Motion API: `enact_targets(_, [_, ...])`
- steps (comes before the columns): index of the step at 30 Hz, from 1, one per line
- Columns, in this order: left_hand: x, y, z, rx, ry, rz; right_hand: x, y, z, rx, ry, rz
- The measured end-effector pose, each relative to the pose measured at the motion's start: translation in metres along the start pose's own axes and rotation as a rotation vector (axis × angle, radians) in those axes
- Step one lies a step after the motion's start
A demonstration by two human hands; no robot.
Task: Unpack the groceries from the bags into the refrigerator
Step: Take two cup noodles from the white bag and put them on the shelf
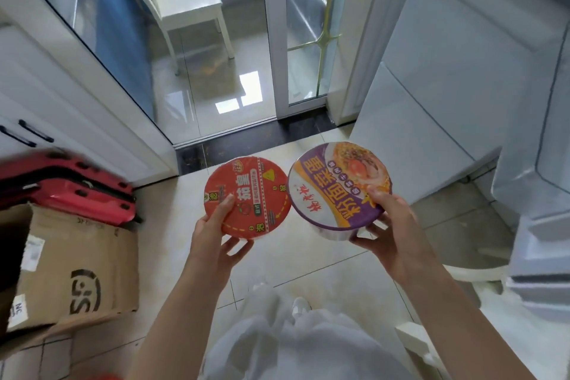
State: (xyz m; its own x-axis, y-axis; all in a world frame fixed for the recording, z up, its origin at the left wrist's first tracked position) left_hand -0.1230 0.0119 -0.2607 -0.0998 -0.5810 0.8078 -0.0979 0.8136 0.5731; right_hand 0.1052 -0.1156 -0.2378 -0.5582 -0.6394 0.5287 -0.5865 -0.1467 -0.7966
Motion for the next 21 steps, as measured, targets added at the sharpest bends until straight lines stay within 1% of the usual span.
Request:
enact_targets(7, [-0.069,0.082,-0.067,-0.096,-0.115,0.008,-0.071,-0.036,-0.037,-0.092,0.173,0.081])
enact_targets(10, [-0.102,0.128,-0.102,-0.172,-0.183,0.003,-0.101,-0.058,-0.058,-0.142,0.215,0.121])
enact_targets(15, [-0.149,0.197,-0.165,-0.329,-0.32,-0.036,-0.143,-0.09,-0.086,-0.282,0.327,0.185])
enact_targets(18, [-0.172,0.226,-0.209,-0.402,-0.408,-0.015,-0.162,-0.109,-0.091,-0.346,0.412,0.22])
enact_targets(21, [-0.185,0.244,-0.255,-0.425,-0.51,0.02,-0.176,-0.132,-0.089,-0.365,0.486,0.269])
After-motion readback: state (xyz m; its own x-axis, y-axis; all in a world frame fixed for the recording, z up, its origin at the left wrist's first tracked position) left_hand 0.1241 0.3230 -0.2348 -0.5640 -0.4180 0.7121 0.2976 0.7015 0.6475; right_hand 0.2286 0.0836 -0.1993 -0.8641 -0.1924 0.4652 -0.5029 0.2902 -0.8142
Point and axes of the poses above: each hand's wrist, its own x-axis away from the middle knuckle, its own z-axis out of the back of the hand, y = z × x, the point moved 2 cm from there along -x, towards the middle knuckle, and after that the axes turned 6 degrees about z, right-handed, at the moved point
